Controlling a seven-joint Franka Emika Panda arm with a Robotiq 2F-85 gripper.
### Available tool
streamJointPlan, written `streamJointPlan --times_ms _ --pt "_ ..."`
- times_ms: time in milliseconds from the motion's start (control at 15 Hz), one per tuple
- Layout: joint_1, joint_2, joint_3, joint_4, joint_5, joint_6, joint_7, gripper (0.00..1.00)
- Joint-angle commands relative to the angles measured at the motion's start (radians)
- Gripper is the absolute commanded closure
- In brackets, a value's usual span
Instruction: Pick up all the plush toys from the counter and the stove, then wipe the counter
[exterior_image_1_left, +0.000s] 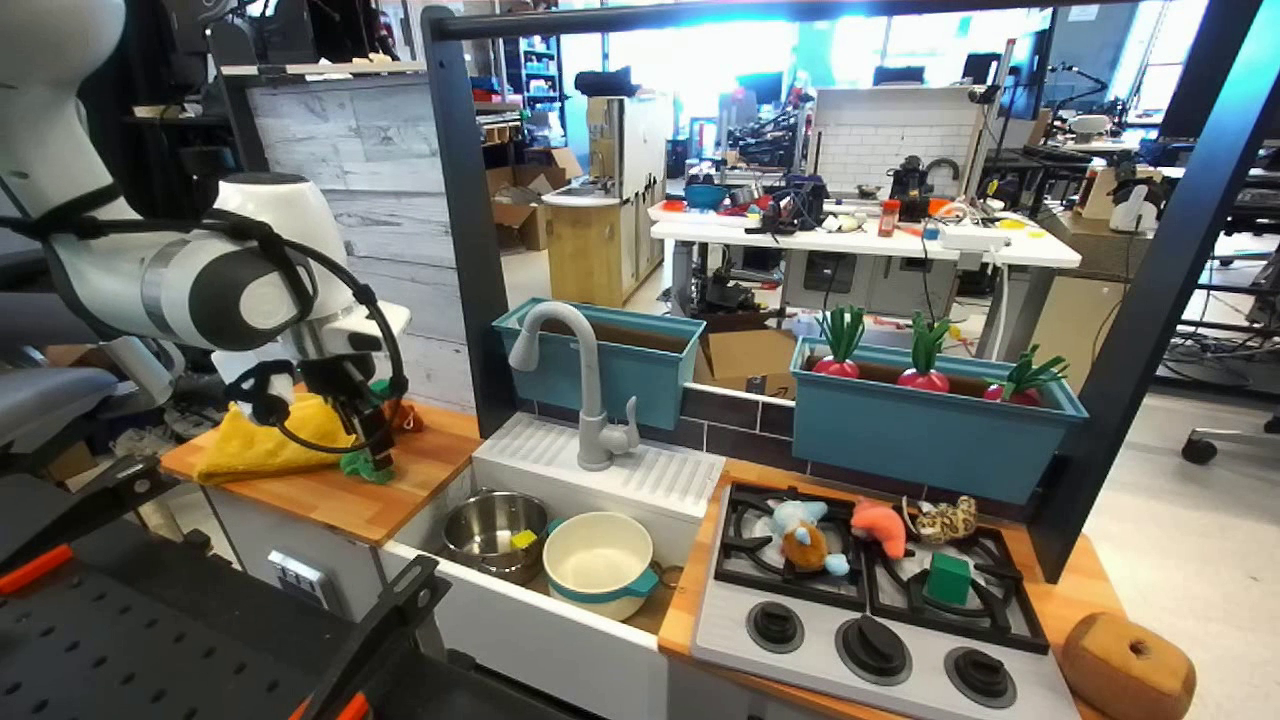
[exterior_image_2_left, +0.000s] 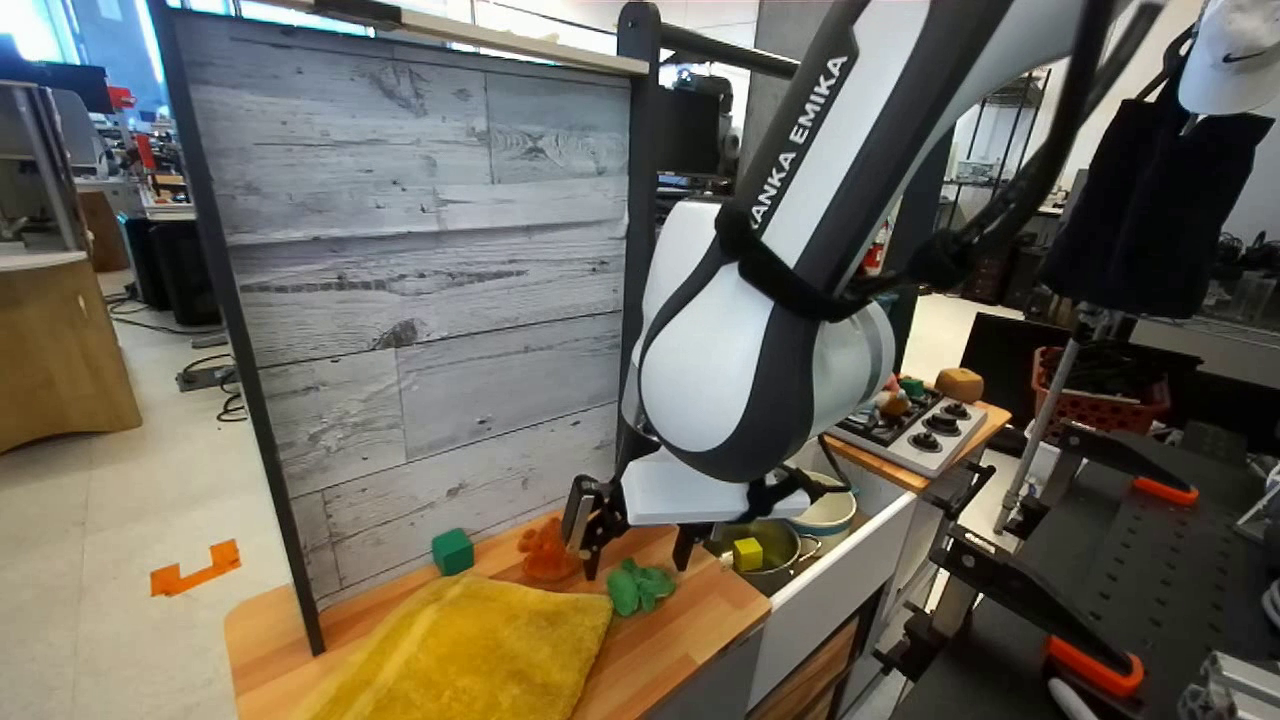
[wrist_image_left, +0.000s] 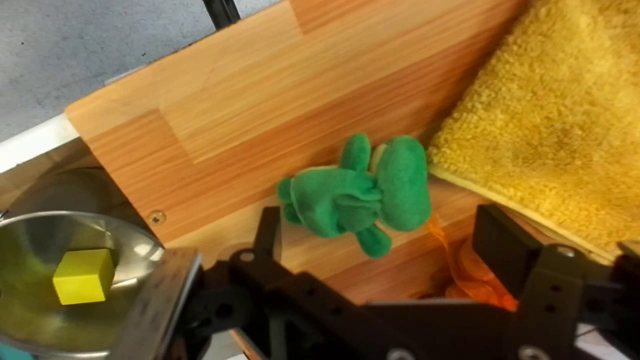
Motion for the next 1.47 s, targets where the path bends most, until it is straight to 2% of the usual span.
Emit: streamJointPlan --times_ms 0,333,533,600,733,933,1133,1200,1267,1400 --pt "0.008 0.067 -0.01 0.099 0.014 -0.054 0.007 0.34" --pt "0.035 0.104 -0.054 0.17 0.008 -0.156 0.061 0.72" --pt "0.044 0.031 -0.081 0.127 -0.016 -0.255 0.094 0.95" --pt "0.036 -0.005 -0.085 0.095 -0.021 -0.281 0.096 1.0" --pt "0.03 -0.05 -0.127 0.044 -0.032 -0.314 0.121 1.0" --pt "0.032 -0.08 -0.234 -0.01 -0.074 -0.366 0.201 0.98" --pt "0.022 -0.072 -0.298 -0.027 -0.126 -0.326 0.259 0.98" --pt "0.016 -0.068 -0.302 -0.031 -0.138 -0.28 0.265 0.66" --pt "0.016 -0.067 -0.307 -0.04 -0.15 -0.222 0.268 0.65" --pt "0.015 -0.073 -0.295 -0.061 -0.15 -0.093 0.259 0.52"
